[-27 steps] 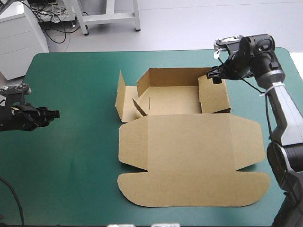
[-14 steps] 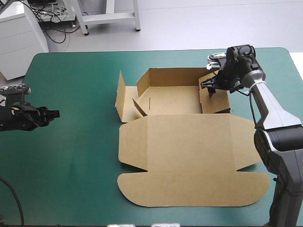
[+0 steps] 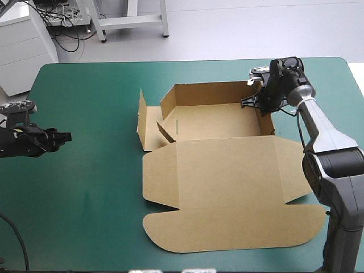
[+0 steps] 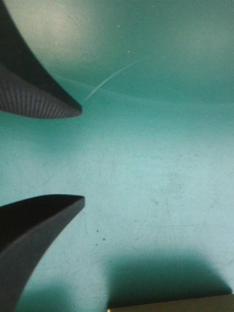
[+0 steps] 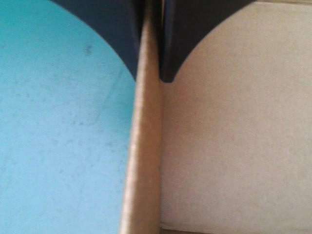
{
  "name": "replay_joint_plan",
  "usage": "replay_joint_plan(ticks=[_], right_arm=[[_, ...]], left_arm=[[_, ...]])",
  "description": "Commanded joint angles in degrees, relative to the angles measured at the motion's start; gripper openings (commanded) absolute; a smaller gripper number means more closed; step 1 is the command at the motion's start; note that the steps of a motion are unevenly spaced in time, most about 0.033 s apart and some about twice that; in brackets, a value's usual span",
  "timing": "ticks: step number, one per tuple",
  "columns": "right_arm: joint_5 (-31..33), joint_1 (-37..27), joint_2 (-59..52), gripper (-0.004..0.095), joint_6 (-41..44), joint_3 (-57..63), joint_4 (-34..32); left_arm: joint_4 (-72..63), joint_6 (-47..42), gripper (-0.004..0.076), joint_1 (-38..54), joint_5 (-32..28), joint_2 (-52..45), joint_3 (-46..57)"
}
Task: Fold the box
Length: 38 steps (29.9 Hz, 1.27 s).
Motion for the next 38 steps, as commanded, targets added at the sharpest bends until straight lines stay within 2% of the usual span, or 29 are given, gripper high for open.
replay_joint_plan(ticks=[1,14,22,26,32,38], right_arm=[[-0.22,-0.13,-3.08,-0.0018,0.65,-1.4,-0.97],[1.22,-0.13,-3.29,-0.0018,0.99,-1.4,-0.01],[-1.57,-1.04,-6.64,-0.0018,-0.47,-1.4,-1.39],[-3.39,-2.72,-8.89,-0.0018,-2.11,-1.4,2.2],[-5.3,-4.66,-12.5,-0.0018,-5.36,-1.53,8.61],[-5.67,-4.82,-15.02,-0.0018,-8.76,-1.53,17.54]], left_arm=[[-1.57,0.0,0.0344,0.01,-2.28,-1.38,-1.24],[-1.57,0.0,0.0344,0.01,-1.84,-1.38,-1.24],[-1.97,0.19,0.0344,0.01,-2.49,-1.38,-1.24],[-4.14,0.19,0.0344,0.01,-4.65,-0.27,-1.24],[-6.26,1.54,0.0344,0.01,-4.8,4.99,-1.24],[-17.56,9.11,0.0344,0.01,-5.81,9.92,-1.24]])
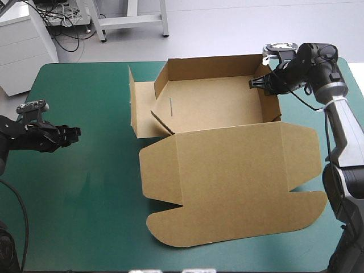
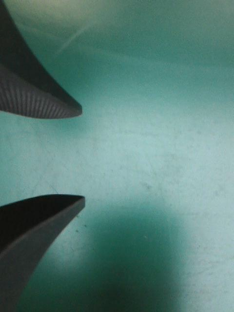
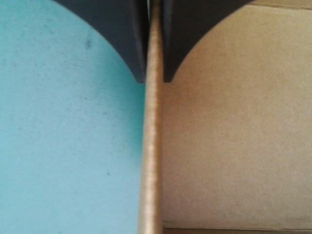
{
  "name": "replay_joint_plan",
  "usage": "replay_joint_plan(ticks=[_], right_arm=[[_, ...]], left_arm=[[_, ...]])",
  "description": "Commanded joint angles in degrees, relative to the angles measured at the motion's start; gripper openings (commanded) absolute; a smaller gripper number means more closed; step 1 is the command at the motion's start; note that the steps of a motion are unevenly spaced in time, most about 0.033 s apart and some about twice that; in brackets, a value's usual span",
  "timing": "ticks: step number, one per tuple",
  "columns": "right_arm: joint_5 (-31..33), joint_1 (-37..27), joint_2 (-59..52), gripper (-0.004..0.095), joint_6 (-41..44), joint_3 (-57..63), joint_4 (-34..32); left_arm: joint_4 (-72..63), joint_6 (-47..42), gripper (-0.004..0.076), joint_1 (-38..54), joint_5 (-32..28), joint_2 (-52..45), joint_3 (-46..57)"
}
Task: Fold the box
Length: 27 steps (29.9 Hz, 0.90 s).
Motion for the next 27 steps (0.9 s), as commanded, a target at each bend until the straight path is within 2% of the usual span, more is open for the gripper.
replay_joint_plan(ticks=[1,5,11,17,27], right_arm=[[-2.6,-0.51,-4.7,-0.0018,-2.03,-1.58,7.79],[-3.05,-0.51,-4.95,-0.0018,-2.83,-1.58,13.32],[-3.42,-0.39,-4.72,-0.0018,-4.07,-1.58,17.56],[-4.02,-0.39,-4.49,-0.0017,-4.07,-1.58,17.8],[-4.16,-0.39,-3.43,-0.0017,-4.07,-1.48,15.72]], left_arm=[[-9.48,5.13,0.0344,0.01,-2.54,0.43,-1.24],[-16.47,10.4,0.0344,0.01,-3.54,2.56,-1.24],[-30.07,18.27,0.0344,0.01,-2.35,5.42,-1.24],[-43.25,23.49,0.0344,-2.08,1.51,8.16,-1.24],[-51.02,28.19,0.0344,-11.81,-0.95,8.75,-1.24]])
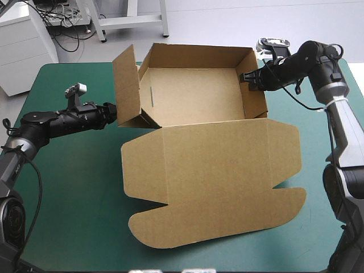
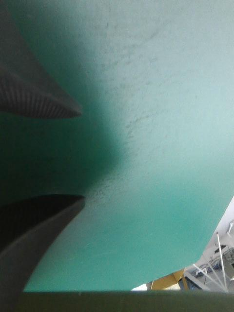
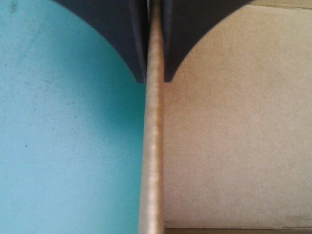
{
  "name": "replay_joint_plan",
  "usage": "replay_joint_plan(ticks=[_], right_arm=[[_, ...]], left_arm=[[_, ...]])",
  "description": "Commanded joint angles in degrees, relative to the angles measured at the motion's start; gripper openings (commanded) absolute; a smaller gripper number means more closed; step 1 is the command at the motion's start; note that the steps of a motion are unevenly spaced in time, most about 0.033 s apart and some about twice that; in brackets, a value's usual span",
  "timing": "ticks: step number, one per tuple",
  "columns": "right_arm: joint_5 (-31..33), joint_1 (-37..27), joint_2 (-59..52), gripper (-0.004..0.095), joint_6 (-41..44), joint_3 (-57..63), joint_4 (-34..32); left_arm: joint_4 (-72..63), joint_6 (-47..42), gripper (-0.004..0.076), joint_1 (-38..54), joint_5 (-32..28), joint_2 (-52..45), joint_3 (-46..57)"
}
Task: Fold the box
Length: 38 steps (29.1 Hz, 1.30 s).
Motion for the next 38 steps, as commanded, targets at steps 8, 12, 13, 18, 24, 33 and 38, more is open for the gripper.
replay_joint_plan(ticks=[8,12,13,18,24,33,38], right_arm=[[-1.96,-0.37,-2.99,-0.0017,0.07,-1.48,0.75],[-2.07,-0.37,-2.72,-0.0017,0.26,-1.48,-0.02],[-2.07,-0.37,-2.6,-0.0017,0.26,-1.48,-0.02],[-2.19,-0.37,-2.13,-0.0017,0.43,-1.48,-0.07],[-2.4,-0.37,-2.03,-0.0017,0.43,-1.48,-0.66],[-2.62,-0.37,-2.03,-0.0017,1.57,-1.48,-1.47],[-2.62,-0.37,-2.03,-0.0017,1.79,-1.48,-1.47]], left_arm=[[-14.61,3.69,0.0344,-1.45,6.24,-2.24,-1.24],[-21.09,4.94,0.0344,-1.45,10.74,-2.24,-1.24],[-23.13,5.29,0.0344,-1.45,12.42,-2.24,-1.24],[-26.79,5.99,0.0345,-1.45,16.98,-2.24,-1.35],[-27.03,5.49,0.037,-1.45,21.56,-2.24,-4.97],[-14.62,-2.09,0.0482,-1.81,17.72,-2.24,-15.24],[-7.92,-5.2,0.0486,-5.32,14.72,-2.24,-18.96]])
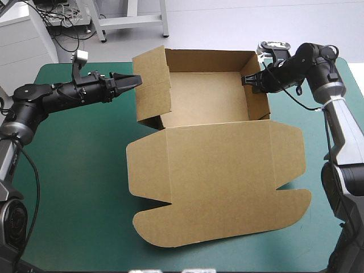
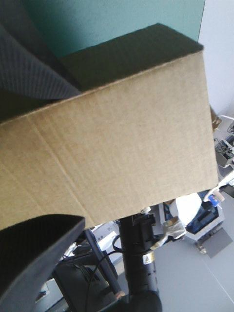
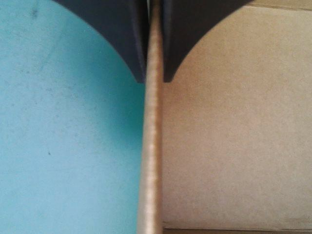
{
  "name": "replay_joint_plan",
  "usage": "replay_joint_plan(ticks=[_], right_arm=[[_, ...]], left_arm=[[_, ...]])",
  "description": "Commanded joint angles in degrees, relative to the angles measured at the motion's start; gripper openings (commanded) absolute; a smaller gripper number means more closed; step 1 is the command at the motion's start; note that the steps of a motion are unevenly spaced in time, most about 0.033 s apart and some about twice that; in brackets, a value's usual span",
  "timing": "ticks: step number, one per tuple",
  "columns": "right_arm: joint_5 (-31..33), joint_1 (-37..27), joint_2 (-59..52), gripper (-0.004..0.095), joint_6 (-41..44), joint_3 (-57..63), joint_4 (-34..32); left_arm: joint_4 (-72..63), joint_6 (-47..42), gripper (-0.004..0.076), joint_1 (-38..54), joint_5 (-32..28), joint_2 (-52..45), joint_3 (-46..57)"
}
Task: Fold the box
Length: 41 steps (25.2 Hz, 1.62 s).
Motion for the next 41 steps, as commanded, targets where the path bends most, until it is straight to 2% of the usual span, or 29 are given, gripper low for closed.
replay_joint_plan(ticks=[1,4,9,15,21,28,34,41], right_arm=[[-2.41,-0.37,-3.24,-0.0017,0.89,-1.58,2.36],[-2.31,-0.37,-3.24,-0.0018,0.89,-1.58,2.36],[-2.2,-0.37,-3.24,-0.0017,1.24,-1.58,2.36],[-2.09,-0.25,-3.24,-0.0016,3.99,-1.58,1.85],[-1.39,-0.15,-3.24,-0.0016,5.08,-1.58,1.12],[-0.61,1.6,-3.24,-0.0015,7.01,-1.58,-3.3],[-0.6,3.68,-3.24,-0.0015,9.83,-1.58,-6.35],[-0.01,4.16,-3.24,-0.0015,11.78,-1.58,-6.6]], left_arm=[[2.01,-2.53,0.0486,-2.58,-1.17,-2.3,-3.38],[7.59,-4.46,0.0486,-4.59,-3.24,-2.3,-3.74],[8.81,-9.64,0.0485,-5.27,-3.68,-2.3,-6.74],[23.67,-20.46,0.0486,-9.66,-4.57,-1.26,-14.57],[26.1,-24.81,0.0486,-11.52,-4.44,0.93,-18.06],[40.41,-33.59,0.0485,-15.34,-1.53,4.6,-25.21],[45.52,-38.49,0.0485,-18.47,0.25,8.26,-32.91],[55.88,-43.53,0.0478,-21.49,8.32,13.81,-40.81]])
